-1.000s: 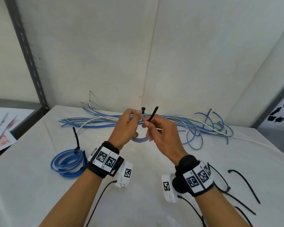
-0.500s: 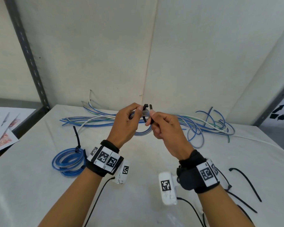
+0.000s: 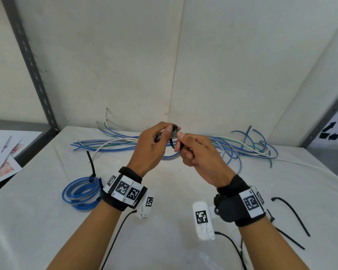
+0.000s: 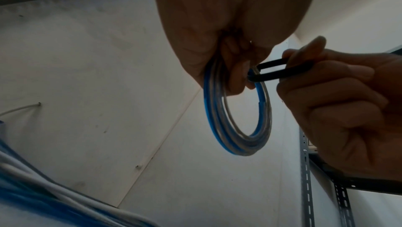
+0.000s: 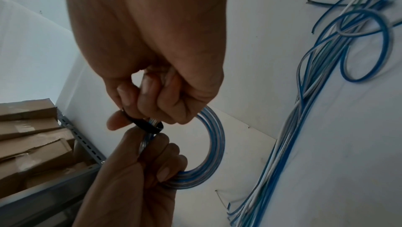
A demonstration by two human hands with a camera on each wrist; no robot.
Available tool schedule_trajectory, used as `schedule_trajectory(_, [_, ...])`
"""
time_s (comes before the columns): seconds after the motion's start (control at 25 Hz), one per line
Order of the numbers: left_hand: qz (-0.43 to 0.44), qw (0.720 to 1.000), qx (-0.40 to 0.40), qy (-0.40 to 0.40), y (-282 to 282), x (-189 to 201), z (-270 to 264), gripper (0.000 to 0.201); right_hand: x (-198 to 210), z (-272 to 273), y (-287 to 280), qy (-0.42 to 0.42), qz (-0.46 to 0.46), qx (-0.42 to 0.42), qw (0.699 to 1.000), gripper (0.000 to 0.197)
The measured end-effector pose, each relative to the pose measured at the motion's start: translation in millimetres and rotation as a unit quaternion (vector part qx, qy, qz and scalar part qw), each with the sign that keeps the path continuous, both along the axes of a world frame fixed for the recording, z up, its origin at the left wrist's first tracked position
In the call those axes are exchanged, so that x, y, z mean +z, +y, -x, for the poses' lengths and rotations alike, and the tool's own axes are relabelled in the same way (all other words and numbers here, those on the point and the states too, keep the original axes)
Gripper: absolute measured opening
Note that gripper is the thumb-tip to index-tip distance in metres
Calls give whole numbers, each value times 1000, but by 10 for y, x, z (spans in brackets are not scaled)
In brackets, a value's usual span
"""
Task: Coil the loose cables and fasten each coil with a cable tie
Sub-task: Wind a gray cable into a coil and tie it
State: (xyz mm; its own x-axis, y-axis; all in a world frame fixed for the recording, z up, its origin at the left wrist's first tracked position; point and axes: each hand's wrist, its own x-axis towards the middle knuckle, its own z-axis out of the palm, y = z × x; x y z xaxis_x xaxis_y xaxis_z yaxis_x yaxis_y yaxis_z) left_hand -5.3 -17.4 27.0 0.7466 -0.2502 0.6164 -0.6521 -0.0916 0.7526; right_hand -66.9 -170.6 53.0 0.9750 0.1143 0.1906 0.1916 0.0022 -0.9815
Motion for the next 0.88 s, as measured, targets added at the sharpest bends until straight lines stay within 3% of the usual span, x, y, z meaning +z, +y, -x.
schedule_trajectory(0.48, [-12, 999, 10, -47, -39, -33, 35, 22, 48, -34, 50, 23, -22, -41, 999, 41])
schedule_trajectory(0.56, [-19, 999, 3, -47, -67, -59, 51, 21, 58, -40, 58, 21, -29, -77, 996, 39])
schedule_trajectory(0.72, [-8, 1000, -2, -18, -66, -94, 5, 23, 44, -84, 40, -26, 53, -212, 976, 28])
schedule_trajectory(0.88, [-2, 1000, -15, 3, -80, -84, 12, 25, 85, -127, 56, -20, -5, -174, 984, 16])
